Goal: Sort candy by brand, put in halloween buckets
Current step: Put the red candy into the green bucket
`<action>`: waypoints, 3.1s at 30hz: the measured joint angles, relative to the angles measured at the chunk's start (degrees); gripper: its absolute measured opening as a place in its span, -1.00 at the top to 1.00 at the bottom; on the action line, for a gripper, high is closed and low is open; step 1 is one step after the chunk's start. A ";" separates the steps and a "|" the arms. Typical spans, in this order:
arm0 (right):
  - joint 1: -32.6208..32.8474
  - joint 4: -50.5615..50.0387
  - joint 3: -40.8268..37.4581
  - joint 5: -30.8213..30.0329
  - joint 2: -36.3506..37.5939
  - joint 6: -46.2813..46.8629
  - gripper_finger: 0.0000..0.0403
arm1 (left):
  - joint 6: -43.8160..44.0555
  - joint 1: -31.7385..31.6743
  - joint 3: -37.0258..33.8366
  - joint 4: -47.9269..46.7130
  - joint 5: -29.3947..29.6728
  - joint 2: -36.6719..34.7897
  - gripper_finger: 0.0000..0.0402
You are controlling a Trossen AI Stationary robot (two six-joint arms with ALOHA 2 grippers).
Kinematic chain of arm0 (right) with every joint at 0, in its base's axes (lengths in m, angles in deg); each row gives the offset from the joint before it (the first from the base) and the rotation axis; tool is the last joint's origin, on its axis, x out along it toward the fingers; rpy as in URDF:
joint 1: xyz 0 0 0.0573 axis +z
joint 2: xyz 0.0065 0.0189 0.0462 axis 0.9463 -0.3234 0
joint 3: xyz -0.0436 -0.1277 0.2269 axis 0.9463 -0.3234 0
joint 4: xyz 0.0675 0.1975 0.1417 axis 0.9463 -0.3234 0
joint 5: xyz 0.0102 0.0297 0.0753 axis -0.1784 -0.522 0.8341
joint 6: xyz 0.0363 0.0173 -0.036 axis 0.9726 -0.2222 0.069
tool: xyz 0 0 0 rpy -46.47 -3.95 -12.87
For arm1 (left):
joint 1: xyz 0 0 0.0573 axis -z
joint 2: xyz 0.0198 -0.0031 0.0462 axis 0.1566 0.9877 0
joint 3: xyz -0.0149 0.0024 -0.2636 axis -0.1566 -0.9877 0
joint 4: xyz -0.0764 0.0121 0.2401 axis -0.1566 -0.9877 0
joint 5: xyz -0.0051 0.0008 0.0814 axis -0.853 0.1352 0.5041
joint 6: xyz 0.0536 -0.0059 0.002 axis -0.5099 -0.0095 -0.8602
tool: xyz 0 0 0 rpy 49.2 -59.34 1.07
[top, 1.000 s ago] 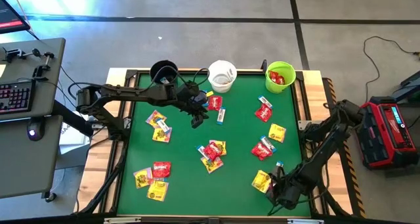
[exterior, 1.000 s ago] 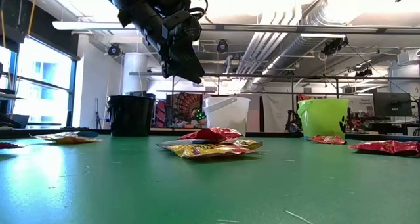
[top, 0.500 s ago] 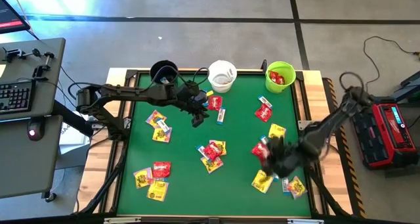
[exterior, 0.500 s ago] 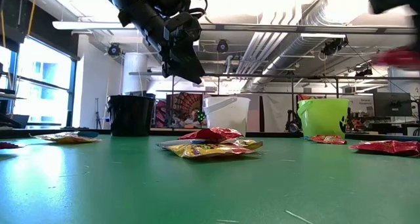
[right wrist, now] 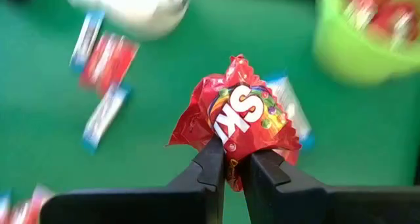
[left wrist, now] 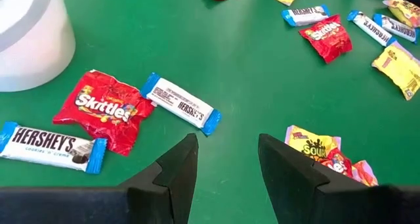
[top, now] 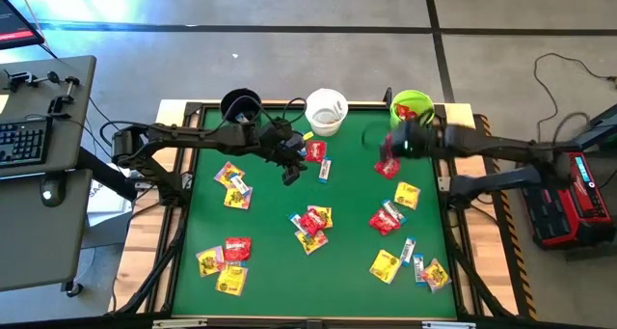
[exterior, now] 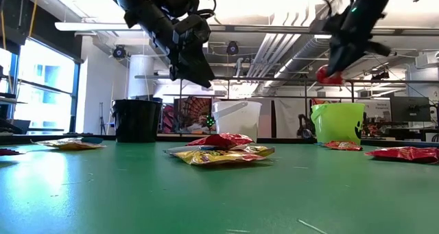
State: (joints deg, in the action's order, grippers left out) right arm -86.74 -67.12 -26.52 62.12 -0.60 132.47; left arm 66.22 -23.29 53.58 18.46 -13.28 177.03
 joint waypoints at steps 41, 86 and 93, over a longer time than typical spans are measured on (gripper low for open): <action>-41.01 13.01 0.29 5.69 -14.34 -11.67 0.07 | -2.00 -4.94 0.00 2.22 -0.17 0.00 0.23; -32.73 12.31 10.48 15.89 -14.66 -26.16 0.99 | -5.60 -4.31 0.00 -2.90 1.44 0.00 0.23; -23.78 24.41 3.74 16.01 -9.10 -27.63 1.00 | -5.60 -4.31 0.00 -3.88 1.25 0.00 0.23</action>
State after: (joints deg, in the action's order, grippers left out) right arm -110.52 -42.72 -22.78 78.13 -9.70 104.84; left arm 60.63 -27.60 53.58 14.58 -12.03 177.03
